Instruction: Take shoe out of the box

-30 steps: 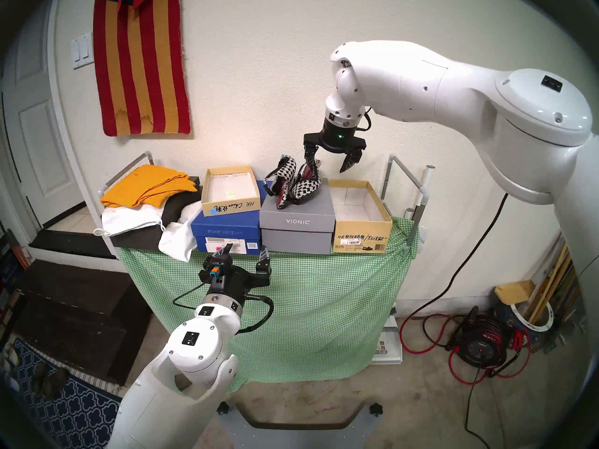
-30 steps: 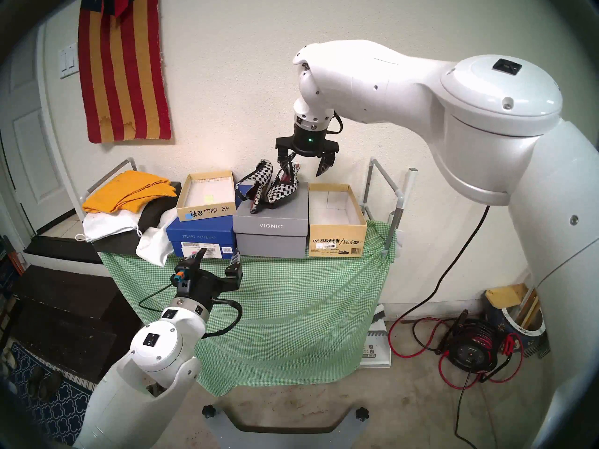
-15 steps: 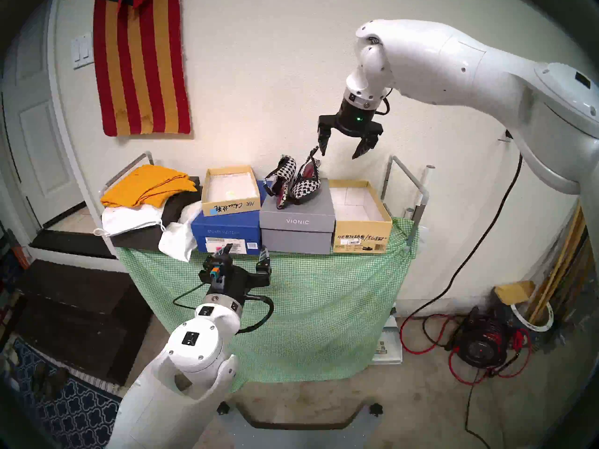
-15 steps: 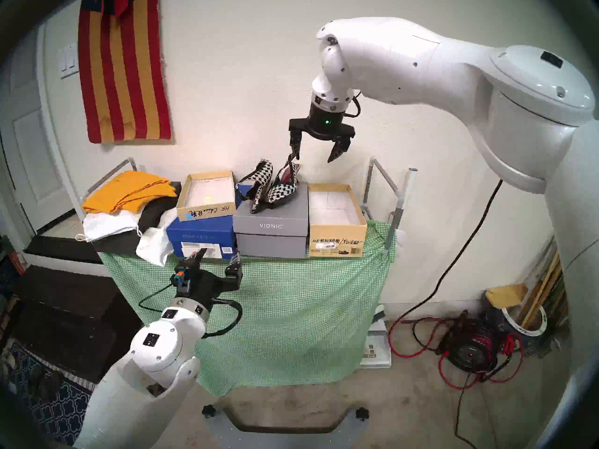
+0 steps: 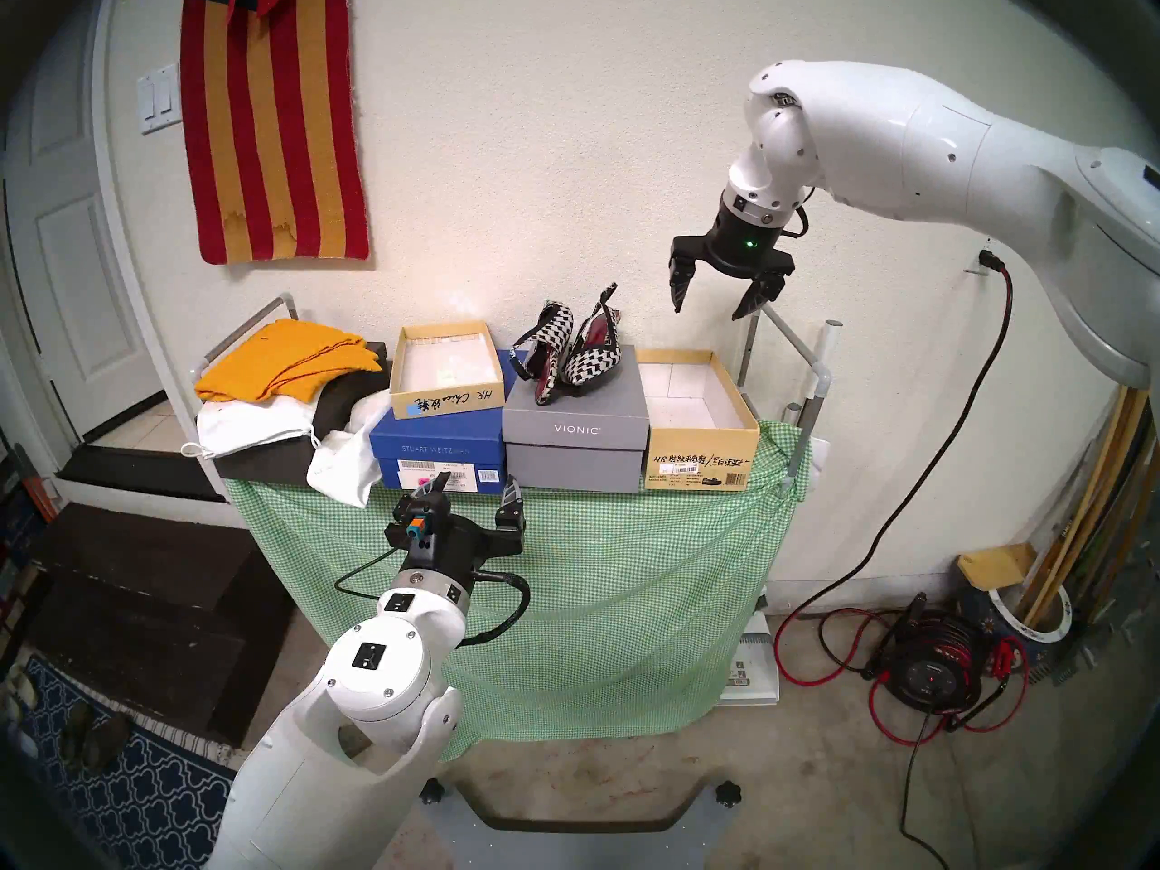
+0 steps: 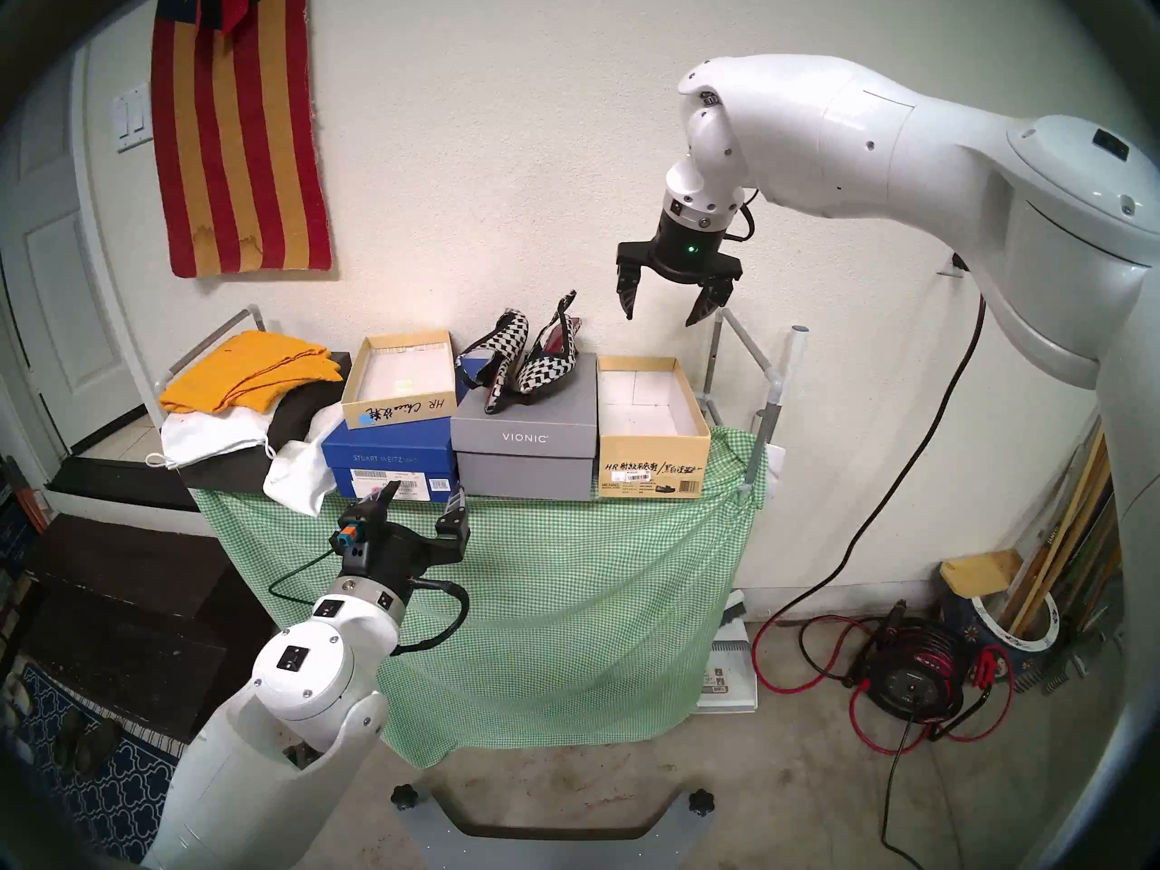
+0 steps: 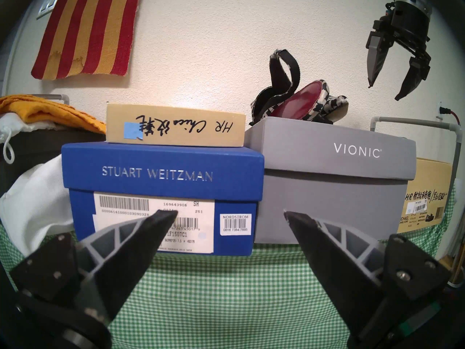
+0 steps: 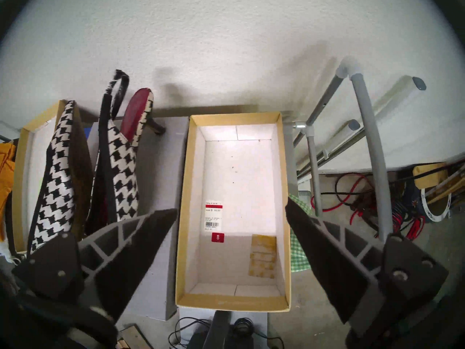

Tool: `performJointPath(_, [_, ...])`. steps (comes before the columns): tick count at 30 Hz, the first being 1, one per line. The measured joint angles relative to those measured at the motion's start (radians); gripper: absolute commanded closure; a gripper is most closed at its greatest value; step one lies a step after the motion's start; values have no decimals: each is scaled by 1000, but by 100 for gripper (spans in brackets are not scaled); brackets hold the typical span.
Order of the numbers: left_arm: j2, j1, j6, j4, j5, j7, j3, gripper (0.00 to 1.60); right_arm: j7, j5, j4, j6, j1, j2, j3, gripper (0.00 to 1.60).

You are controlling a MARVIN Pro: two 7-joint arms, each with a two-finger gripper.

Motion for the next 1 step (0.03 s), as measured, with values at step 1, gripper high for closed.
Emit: performJointPath(1, [0, 0, 0, 0, 0, 0, 0, 0, 5, 0, -3, 0, 2, 3, -6, 0])
